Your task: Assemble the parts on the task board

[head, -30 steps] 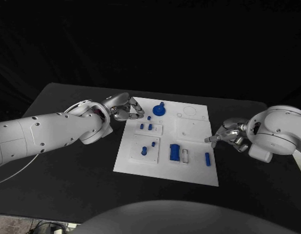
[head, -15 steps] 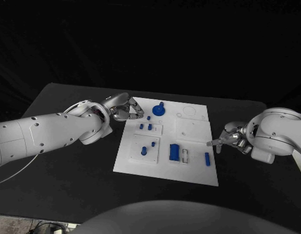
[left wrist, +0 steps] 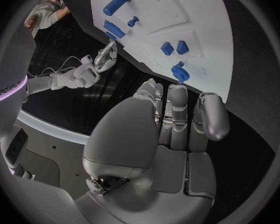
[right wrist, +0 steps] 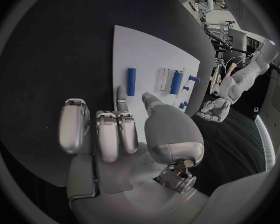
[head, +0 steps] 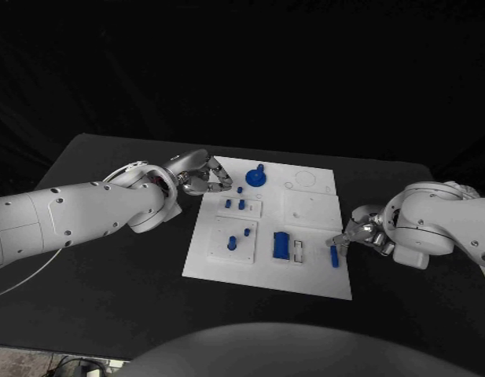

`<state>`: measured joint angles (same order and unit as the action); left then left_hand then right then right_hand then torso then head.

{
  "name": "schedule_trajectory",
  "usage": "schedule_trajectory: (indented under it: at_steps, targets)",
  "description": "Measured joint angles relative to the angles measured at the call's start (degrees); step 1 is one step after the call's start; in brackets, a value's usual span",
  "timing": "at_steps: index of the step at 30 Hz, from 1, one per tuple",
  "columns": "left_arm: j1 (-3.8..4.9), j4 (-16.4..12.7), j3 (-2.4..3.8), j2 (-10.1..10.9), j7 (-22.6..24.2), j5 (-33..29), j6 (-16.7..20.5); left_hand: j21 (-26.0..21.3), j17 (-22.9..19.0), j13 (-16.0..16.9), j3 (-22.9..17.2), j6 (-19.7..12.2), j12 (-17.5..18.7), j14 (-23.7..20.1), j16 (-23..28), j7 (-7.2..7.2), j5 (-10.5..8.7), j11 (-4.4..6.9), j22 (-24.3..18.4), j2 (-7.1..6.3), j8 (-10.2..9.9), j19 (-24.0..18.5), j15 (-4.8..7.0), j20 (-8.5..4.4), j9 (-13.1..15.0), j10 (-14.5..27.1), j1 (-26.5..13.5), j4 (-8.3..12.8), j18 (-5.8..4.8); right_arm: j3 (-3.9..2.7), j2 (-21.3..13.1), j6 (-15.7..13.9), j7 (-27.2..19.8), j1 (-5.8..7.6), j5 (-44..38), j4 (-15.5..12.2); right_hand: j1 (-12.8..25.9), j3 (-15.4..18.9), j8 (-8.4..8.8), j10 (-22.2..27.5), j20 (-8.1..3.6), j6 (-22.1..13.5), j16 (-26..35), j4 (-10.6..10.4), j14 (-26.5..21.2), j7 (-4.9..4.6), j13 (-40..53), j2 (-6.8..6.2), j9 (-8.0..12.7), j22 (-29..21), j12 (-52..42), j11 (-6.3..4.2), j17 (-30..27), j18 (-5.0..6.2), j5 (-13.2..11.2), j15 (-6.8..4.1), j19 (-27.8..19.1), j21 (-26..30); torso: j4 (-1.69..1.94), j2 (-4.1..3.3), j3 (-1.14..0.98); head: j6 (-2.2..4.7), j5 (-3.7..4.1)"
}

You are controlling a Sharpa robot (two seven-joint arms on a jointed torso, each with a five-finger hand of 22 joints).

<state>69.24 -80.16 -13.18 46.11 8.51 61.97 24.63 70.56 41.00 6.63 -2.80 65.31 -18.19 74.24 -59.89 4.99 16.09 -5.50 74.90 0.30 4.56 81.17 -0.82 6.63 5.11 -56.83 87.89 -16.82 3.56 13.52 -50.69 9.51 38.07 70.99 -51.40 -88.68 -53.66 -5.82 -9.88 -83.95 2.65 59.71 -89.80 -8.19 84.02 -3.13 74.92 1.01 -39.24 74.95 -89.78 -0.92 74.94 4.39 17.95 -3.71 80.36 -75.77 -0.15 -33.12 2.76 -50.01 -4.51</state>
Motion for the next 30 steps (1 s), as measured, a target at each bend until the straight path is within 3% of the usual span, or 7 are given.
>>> schedule_trajectory:
  at_steps: [5,17,20,22,25,30]
  targets:
    - [0.00,0.03,0.00,-0.06,-0.03,0.00,-0.03,0.00,0.00,0.00,0.00,0.00,0.00,0.00,0.00,0.00,0.00,0.00,0.00,0.00,0.00,0.00,0.00,0.00,0.00,0.00,0.00,0.00,0.00,-0.01,0.78,0.44,0.19,-0.42,0.14,0.82,-0.94,-0.62,0.94,0.00,0.00,0.21,0.00,1.08,0.00,-0.21,0.00,-0.07,1.26,0.00,0.00,0.00,0.00,0.00,2.04,0.00,0.00,0.54,-0.01,0.00,0.00,0.00,0.04]
    - [0.00,0.02,0.00,-0.09,-0.21,0.02,-0.14,0.00,0.00,0.00,0.00,0.00,0.00,0.00,0.00,0.00,0.00,0.00,0.00,0.00,0.00,0.00,0.00,0.00,-0.01,0.00,0.00,0.00,0.01,-0.43,2.03,1.13,0.32,-1.35,0.26,2.15,-2.88,-2.28,2.00,-0.14,0.43,0.63,0.00,3.06,0.00,-0.82,-0.01,0.06,1.65,-0.01,0.00,0.17,-0.01,0.00,2.70,0.00,-0.44,1.67,0.01,0.04,0.02,0.00,-0.02]
    - [0.00,0.01,0.00,-0.09,-0.28,0.03,-0.18,0.00,-0.01,0.00,0.00,0.00,0.00,0.00,0.00,0.00,0.00,0.00,0.00,0.00,0.00,0.00,0.00,0.00,-0.01,0.00,0.00,0.00,0.00,-0.54,2.16,1.26,0.32,-1.50,0.26,2.43,-3.62,-3.21,2.00,0.06,0.64,0.79,0.00,4.00,0.00,-0.82,-0.01,-0.07,1.53,-0.01,0.00,0.38,-0.01,0.00,4.93,0.00,-0.64,2.01,0.01,0.04,0.02,0.00,-0.03]
    - [0.00,0.01,0.00,-0.09,-0.32,0.04,-0.21,0.00,0.00,0.00,0.00,0.00,0.00,0.00,0.00,0.00,0.00,0.00,0.00,0.00,0.00,0.00,0.00,0.00,-0.01,0.00,0.00,0.00,0.00,-0.58,2.23,1.30,0.31,-1.60,0.26,2.60,-4.53,-3.95,2.00,0.06,0.64,0.80,0.00,4.73,0.00,-0.77,-0.01,-0.24,-0.47,-0.01,0.00,0.37,-0.01,0.00,6.15,0.00,-0.64,2.34,-0.01,0.04,0.02,0.00,-0.05]
    - [0.00,0.01,0.00,-0.12,-0.38,0.05,-0.26,0.00,0.00,0.00,0.00,0.00,0.00,0.00,0.00,0.00,0.00,0.00,0.00,0.00,0.00,0.00,0.00,0.00,-0.01,0.00,0.00,0.00,0.00,-0.67,2.33,1.30,0.21,-1.76,0.26,2.85,-5.71,-5.21,1.98,0.07,0.42,0.90,0.00,5.99,0.00,-0.67,-0.01,-0.45,-1.40,-0.02,0.00,0.37,-0.01,0.00,8.14,0.00,-0.86,2.66,-0.02,0.04,0.02,0.00,-0.06]
    - [0.00,0.01,0.00,-0.16,-0.45,0.07,-0.36,0.00,-0.01,0.01,0.00,0.00,0.00,-0.14,0.00,0.00,0.00,0.20,0.00,0.00,0.00,0.00,-0.14,0.00,0.03,-0.20,0.00,0.00,0.00,-0.84,2.51,1.24,-0.02,-1.95,0.32,3.01,-7.43,-7.69,1.97,0.07,0.42,0.99,0.00,8.67,0.00,-0.62,-0.01,-1.14,-1.41,-0.02,0.00,0.37,-0.02,0.00,13.59,0.00,-0.86,2.96,-0.02,0.04,0.02,0.00,-0.03]
